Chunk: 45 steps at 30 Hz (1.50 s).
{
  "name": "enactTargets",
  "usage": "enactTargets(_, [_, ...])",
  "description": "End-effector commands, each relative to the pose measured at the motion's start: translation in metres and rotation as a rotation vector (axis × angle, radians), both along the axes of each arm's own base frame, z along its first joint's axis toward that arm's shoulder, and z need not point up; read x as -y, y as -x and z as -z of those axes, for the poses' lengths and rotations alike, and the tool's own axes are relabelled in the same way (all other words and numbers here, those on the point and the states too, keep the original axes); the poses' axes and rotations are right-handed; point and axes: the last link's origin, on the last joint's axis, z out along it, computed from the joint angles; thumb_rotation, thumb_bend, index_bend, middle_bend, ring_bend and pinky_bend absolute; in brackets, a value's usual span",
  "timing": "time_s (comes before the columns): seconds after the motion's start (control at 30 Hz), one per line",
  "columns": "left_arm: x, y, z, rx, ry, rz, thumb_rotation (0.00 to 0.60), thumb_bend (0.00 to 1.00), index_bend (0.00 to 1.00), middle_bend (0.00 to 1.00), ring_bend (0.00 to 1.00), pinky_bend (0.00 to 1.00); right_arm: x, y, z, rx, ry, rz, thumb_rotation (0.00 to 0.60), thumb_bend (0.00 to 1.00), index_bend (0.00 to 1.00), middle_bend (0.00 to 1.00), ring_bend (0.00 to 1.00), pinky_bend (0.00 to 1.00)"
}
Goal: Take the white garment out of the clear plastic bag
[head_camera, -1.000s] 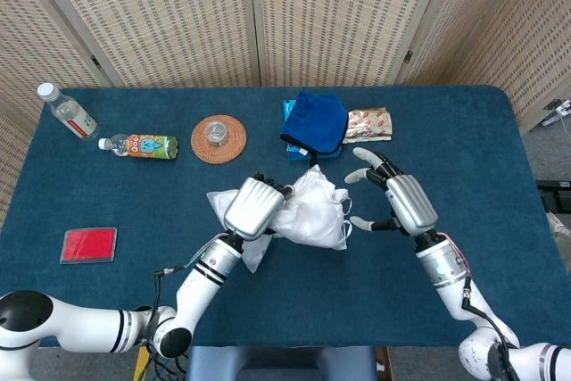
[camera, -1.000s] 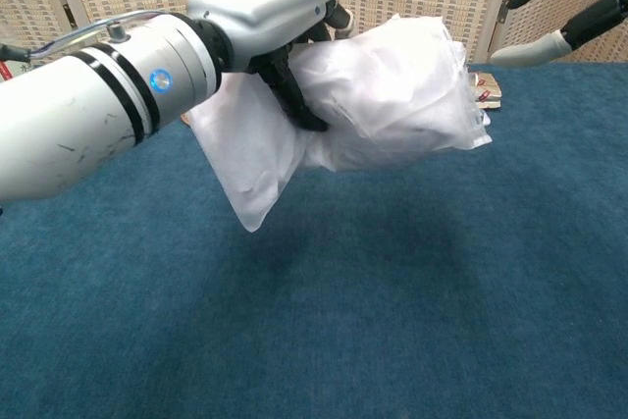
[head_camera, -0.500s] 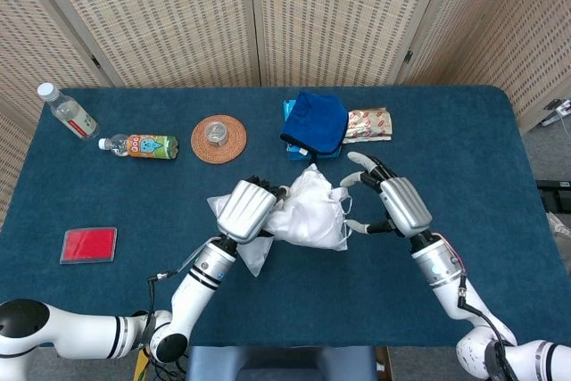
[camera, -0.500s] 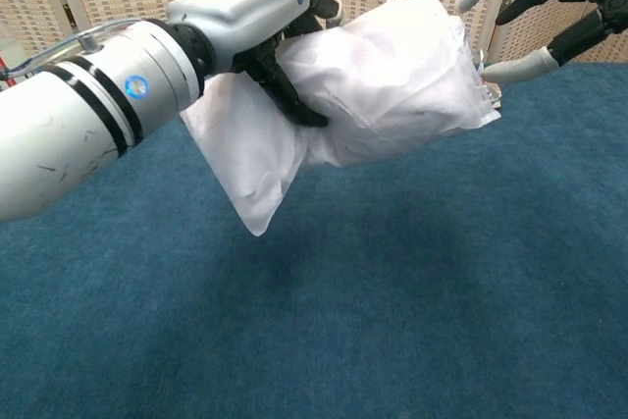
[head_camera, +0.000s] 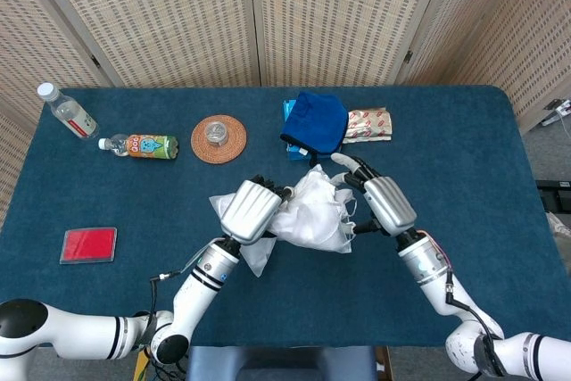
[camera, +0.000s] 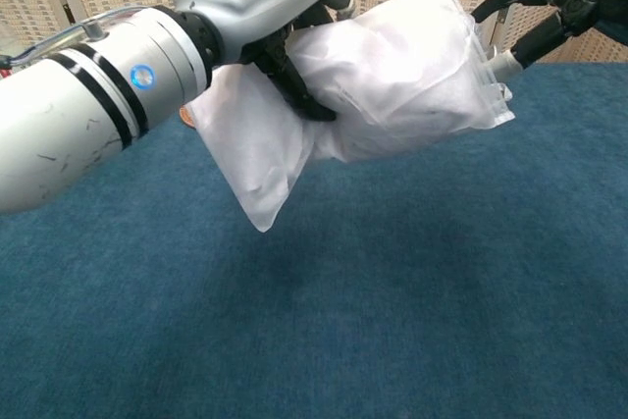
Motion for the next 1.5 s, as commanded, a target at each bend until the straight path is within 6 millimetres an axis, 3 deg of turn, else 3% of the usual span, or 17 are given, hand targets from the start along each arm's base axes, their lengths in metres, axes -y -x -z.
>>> enactTargets(0.03, [0.0, -0.002, -0.001, 0.002, -0.001, 0.002, 0.6, 0.09, 0.48, 0.64, 0.56, 0.49, 0.001, -0.004, 0.003, -0.001, -0.012, -0.008, 0.6, 0.0, 0.36, 0.1, 0.06, 0.23])
enactTargets(0.23, [0.0, -0.004, -0.003, 0.007, 0.0, -0.002, 0.6, 0.09, 0.48, 0.64, 0.56, 0.49, 0.002, -0.011, 0.009, -0.001, -0.032, -0.022, 0.6, 0.0, 0.37, 0.1, 0.05, 0.23])
enactTargets(0.37, [0.0, -0.006, -0.004, 0.02, 0.008, -0.007, 0.6, 0.09, 0.48, 0.64, 0.56, 0.49, 0.003, -0.014, 0.012, 0.003, -0.043, -0.024, 0.6, 0.02, 0.43, 0.1, 0.05, 0.22])
enactTargets(0.67, [0.001, -0.005, -0.005, 0.038, 0.028, -0.022, 0.6, 0.09, 0.48, 0.64, 0.56, 0.49, 0.005, -0.021, 0.018, 0.006, -0.047, -0.03, 0.6, 0.35, 0.63, 0.12, 0.05, 0.22])
enactTargets(0.87, [0.001, -0.003, -0.007, 0.039, 0.036, -0.031, 0.6, 0.09, 0.48, 0.64, 0.56, 0.49, 0.006, -0.022, 0.02, 0.012, -0.027, -0.022, 0.6, 0.5, 0.76, 0.17, 0.05, 0.22])
enactTargets(1.07, [0.0, 0.0, -0.005, 0.029, 0.053, -0.049, 0.6, 0.09, 0.47, 0.64, 0.56, 0.49, 0.006, -0.02, 0.02, 0.035, 0.009, -0.011, 0.6, 0.55, 0.87, 0.23, 0.05, 0.22])
enactTargets(1.5, [-0.002, 0.012, 0.003, -0.077, 0.086, -0.135, 0.6, 0.09, 0.31, 0.59, 0.51, 0.49, 0.007, -0.008, 0.022, 0.031, 0.02, 0.023, 0.6, 0.57, 0.9, 0.24, 0.05, 0.22])
